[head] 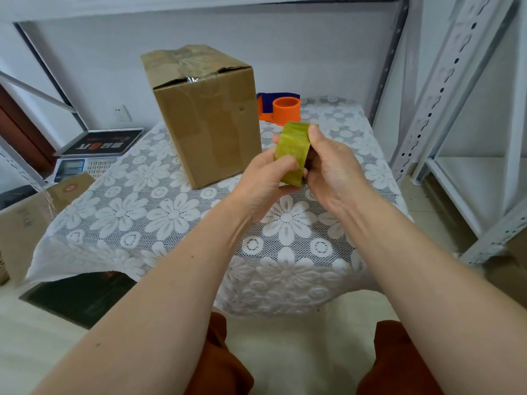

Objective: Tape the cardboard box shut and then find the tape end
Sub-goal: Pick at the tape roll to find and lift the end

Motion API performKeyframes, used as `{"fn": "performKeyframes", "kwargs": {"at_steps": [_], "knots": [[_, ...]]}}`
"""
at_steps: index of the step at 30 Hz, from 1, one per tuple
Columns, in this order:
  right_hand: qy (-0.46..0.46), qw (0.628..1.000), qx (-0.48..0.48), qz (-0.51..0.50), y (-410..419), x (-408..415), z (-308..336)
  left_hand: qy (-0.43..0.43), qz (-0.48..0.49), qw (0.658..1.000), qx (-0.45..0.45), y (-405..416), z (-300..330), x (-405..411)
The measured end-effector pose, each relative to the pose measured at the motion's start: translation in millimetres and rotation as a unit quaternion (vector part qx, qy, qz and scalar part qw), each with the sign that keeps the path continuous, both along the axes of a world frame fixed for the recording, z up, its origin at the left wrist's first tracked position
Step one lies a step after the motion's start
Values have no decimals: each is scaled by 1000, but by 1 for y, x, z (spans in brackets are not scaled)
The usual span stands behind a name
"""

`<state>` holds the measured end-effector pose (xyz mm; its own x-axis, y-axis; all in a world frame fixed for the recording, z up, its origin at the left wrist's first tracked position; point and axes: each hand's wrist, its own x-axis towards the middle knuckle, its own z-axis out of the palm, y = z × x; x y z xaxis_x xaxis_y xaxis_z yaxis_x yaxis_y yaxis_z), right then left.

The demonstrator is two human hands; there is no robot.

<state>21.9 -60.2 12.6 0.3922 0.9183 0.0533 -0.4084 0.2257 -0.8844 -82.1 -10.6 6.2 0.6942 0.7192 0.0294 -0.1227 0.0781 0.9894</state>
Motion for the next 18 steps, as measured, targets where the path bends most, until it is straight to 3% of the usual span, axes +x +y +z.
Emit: {"fn": "performKeyframes", "kwargs": {"at_steps": [18], "knots": [[20, 1000, -15, 1, -1, 2, 0, -24, -8, 999, -37, 1, 0, 1]]}}
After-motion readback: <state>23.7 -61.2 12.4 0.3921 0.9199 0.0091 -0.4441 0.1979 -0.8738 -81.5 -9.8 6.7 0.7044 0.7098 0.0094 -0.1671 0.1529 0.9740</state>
